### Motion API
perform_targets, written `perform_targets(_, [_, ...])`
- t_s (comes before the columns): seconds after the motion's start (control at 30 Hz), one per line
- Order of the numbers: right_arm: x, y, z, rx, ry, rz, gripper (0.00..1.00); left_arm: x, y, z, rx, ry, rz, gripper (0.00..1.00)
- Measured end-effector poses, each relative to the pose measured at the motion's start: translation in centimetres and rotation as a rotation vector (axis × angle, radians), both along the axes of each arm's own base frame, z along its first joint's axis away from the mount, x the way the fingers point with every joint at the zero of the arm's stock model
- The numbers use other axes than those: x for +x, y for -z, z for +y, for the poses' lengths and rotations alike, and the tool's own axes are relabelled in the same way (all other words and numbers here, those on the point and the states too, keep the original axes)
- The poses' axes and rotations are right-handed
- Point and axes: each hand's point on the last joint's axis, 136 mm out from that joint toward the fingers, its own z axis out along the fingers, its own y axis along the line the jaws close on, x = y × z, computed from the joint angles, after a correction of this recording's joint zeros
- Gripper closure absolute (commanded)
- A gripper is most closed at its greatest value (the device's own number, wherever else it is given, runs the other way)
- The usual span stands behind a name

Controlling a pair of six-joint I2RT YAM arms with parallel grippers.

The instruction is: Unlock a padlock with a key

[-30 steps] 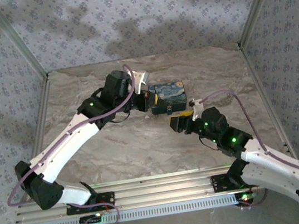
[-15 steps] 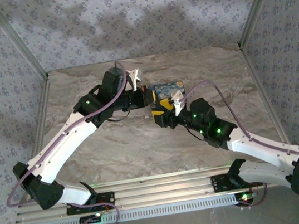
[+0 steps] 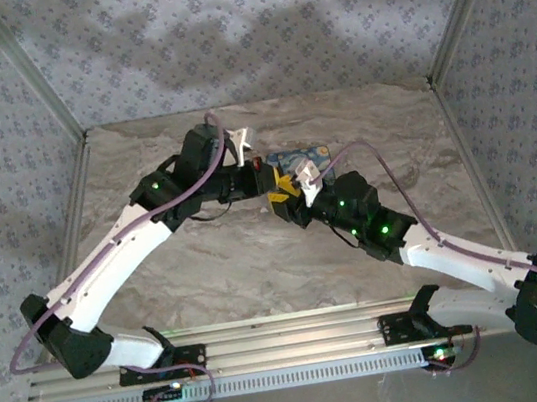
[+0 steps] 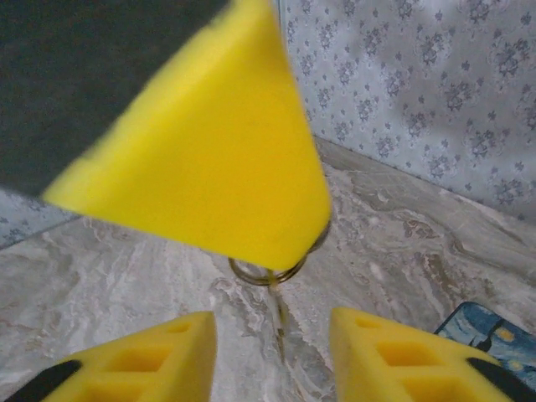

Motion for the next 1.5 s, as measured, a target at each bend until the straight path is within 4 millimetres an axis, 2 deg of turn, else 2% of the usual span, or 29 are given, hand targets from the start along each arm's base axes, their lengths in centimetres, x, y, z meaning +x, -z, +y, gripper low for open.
perform_targets(0.1, [-0.2,-0.1,0.2,-0.007,-0.021,-0.014,0.92,-0.3,0.2,0.3,0.006,0.001,0.006,1.00])
perform_targets(0.2, [-0.6,-0.2,0.5,-0.021,-0.049,-0.021,1.00,-0.6,0.3,0.5,0.006,0.003,0.009,1.00])
perform_targets(0.43, [-1.4,0.1,0.8,-0.057,-0.104,-0.016,1.00,-1.3,0.5,1.2,0.003,0.008,0.013,1.00])
perform_targets(0.6, [-1.8,-0.1,0.2,-0.071,-0.144,0.016,1.00,-1.8,0.5,1.1,-0.015,0.035,0.016,0.99])
perform_targets(0.67, [-2.0,-0.2,-0.1,-0.084,-0.168,0.044,1.00,-2.0,0.5,1.0,-0.030,0.055,0.003,0.94])
perform_targets(0.73, [-2.2,-0.4,-0.5,-0.100,-0.195,0.080,1.00,-2.1,0.3,0.8,-0.048,0.082,-0.026,0.78])
perform_targets(0.8, [-2.2,-0.9,-1.1,-0.115,-0.210,0.113,1.00,-2.1,0.2,1.0,-0.063,0.103,-0.060,0.58])
perform_targets(0.83, [-2.2,-1.2,-1.5,-0.122,-0.214,0.125,1.00,-2.2,0.4,1.3,-0.067,0.107,-0.072,0.53])
perform_targets(0.93, [-2.4,-1.7,-2.7,-0.149,-0.226,0.168,1.00,-2.0,0.6,2.4,-0.099,0.124,-0.107,0.47])
perform_targets(1.07, [-3.2,-1.4,-3.8,-0.186,-0.253,0.256,1.00,-1.3,0.9,4.3,-0.135,0.164,-0.208,0.43])
perform_targets(1.17, [-3.8,-0.7,-4.1,-0.223,-0.282,0.334,1.00,-2.5,1.0,4.2,-0.136,0.287,-0.335,0.37])
perform_targets(1.33, [-5.1,1.3,-4.2,-0.285,-0.326,0.459,1.00,-4.7,0.0,2.6,-0.206,0.503,-0.473,0.38])
perform_targets(1.43, [-6.2,2.3,-4.4,-0.306,-0.352,0.525,1.00,-5.1,0.7,1.5,-0.227,0.590,-0.487,0.46])
perform_targets(1.5, [-7.0,2.5,-4.4,-0.312,-0.377,0.557,1.00,-5.1,1.9,0.8,-0.232,0.631,-0.459,0.49])
